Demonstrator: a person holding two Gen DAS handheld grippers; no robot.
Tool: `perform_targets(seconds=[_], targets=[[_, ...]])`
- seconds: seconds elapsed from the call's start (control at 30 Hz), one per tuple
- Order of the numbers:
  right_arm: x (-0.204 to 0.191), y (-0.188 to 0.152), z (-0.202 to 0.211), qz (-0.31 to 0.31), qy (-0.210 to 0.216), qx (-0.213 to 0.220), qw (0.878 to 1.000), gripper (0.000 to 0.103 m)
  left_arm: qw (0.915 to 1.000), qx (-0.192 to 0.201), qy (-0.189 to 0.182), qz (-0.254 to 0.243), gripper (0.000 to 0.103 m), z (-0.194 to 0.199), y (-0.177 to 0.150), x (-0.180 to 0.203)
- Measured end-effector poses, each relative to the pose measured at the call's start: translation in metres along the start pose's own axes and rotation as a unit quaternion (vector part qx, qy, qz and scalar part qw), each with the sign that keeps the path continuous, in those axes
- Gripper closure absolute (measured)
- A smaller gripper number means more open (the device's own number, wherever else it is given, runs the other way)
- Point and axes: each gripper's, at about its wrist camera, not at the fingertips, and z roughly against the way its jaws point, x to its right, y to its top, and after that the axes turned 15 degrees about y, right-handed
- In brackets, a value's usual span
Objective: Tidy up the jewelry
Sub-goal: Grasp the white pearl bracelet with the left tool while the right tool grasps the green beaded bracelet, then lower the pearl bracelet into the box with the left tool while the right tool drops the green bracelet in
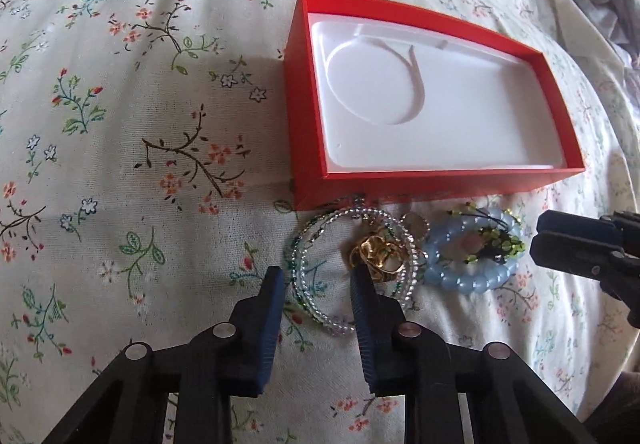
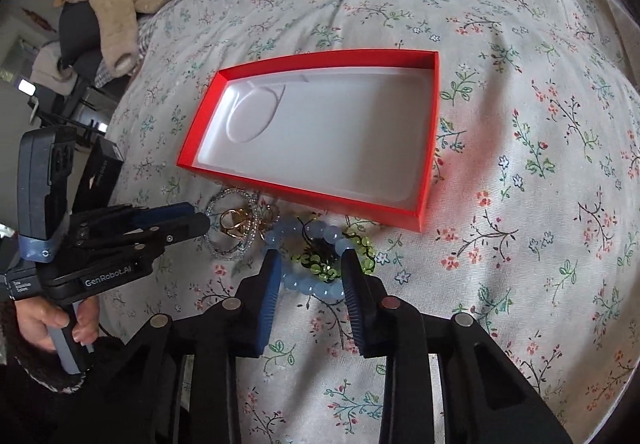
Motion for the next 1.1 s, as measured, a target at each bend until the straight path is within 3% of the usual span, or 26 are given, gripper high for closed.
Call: perform_targets(seconds=[0.27, 0.37, 0.43, 0.47, 0.73, 1.03, 1.1], targets=[[0.010, 0.004, -0.017, -0.014, 0.001, -0.024, 1.000, 0.078, 0.9997, -0.004, 0.016, -0.015, 0.090, -0.016, 0.005, 0.004], [0.011, 0.005, -0.018, -0.013, -0.004, -0.022, 1.000, 0.085, 0.9994, -0.002, 0.025, -0.025, 0.093, -0.018, 0.005, 0.008], [0.012, 0.005, -0.017, -0.014, -0.008, -0.019, 1.000, 0.086, 0.9991, 0.001, 0.033, -0.028, 0.101, -0.018, 0.005, 0.012], [0.012, 0.005, -0.017, -0.017, -0.008, -0.017, 1.000, 0.093, 0.9991, 0.003, 0.032, -0.028, 0.103, -0.017, 0.005, 0.014], [0.004, 0.001, 0.000, -0.006, -0.020, 0.004, 1.000, 0.094, 0.9993, 0.023, 0.017, -0.023, 0.103, 0.000, -0.001, 0.015], [-0.012, -0.009, 0.027, 0.001, -0.016, 0.037, 0.999, 0.094, 0.9983, 0.050, -0.030, -0.006, 0.103, 0.036, -0.015, 0.001], [-0.018, -0.012, 0.034, 0.004, -0.012, 0.048, 0.999, 0.094, 0.9975, 0.068, -0.017, -0.005, 0.103, 0.045, -0.016, 0.000]])
